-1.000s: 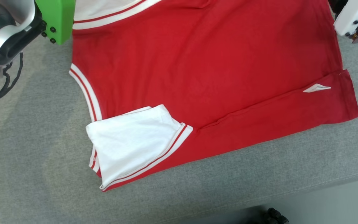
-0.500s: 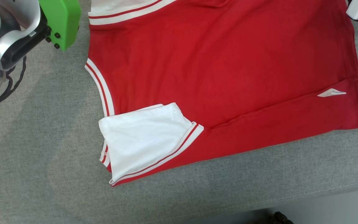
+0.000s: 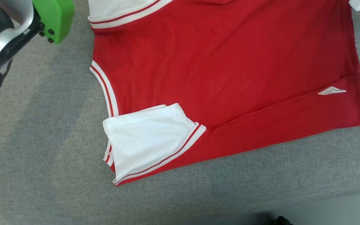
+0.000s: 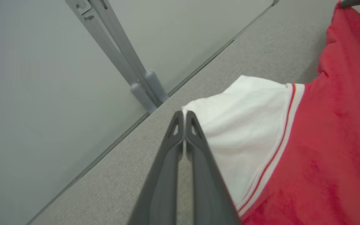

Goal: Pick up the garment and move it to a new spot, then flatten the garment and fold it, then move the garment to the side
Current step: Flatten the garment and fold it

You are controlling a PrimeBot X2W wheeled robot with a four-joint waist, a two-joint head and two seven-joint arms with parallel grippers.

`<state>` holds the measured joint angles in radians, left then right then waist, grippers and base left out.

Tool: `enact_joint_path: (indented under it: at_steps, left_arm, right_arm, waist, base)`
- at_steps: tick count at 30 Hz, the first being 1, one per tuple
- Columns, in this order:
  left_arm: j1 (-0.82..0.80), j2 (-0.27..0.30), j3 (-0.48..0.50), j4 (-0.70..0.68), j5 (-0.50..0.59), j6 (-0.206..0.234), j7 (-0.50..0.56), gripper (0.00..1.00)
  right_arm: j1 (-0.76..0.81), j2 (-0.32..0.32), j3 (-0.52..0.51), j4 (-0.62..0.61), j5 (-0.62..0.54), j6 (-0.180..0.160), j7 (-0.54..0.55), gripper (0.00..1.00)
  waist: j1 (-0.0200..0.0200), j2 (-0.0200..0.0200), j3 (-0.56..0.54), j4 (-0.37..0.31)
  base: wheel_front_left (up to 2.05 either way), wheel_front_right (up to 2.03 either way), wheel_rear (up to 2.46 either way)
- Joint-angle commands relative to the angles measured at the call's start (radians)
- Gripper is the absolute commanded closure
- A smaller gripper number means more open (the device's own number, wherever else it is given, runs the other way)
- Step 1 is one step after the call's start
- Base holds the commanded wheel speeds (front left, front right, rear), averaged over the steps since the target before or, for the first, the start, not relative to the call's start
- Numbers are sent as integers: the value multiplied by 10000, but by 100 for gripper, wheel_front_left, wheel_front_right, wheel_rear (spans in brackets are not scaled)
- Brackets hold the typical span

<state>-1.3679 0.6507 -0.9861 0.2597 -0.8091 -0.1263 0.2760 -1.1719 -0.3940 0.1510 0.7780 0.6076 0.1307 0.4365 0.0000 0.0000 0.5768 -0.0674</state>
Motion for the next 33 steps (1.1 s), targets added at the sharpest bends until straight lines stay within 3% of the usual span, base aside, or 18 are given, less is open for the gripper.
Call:
enact_joint_path:
  at_steps: [1, 6, 14, 22, 33]
  left_arm:
    - [-194, 63, 107, 106, 143, 68, -315, 100]
    - [-463, -127, 369, 579, 489, 186, -1332, 100]
    - [696, -107, 570, 452, -307, 305, -1973, 100]
    - [2762, 418, 792, -1359, -1212, 888, -2679, 100]
    - [5793, 1419, 401, -4398, -1923, 2056, -3223, 100]
  right_arm:
    - [-106, -97, 25, -68, 109, 1, -204, 100]
    - [-106, -268, 126, -196, 312, 1, -722, 100]
    - [802, -627, 461, -590, 1157, 1, -594, 100]
    - [2070, -1390, 775, -1336, 1891, 1, -364, 100]
    - [3934, -2304, 809, -2314, 2237, 1, -231, 100]
  waist:
    - [0, 0, -55, -18]
    - [0, 0, -199, 23]
    - [0, 0, -780, 202]
    - [0, 0, -1340, 680]
    - [0, 0, -1746, 1036]
  base:
    - [0, 0, 0]
    - [0, 0, 0]
    - [0, 0, 0]
    - [0, 0, 0]
    - [0, 0, 0]
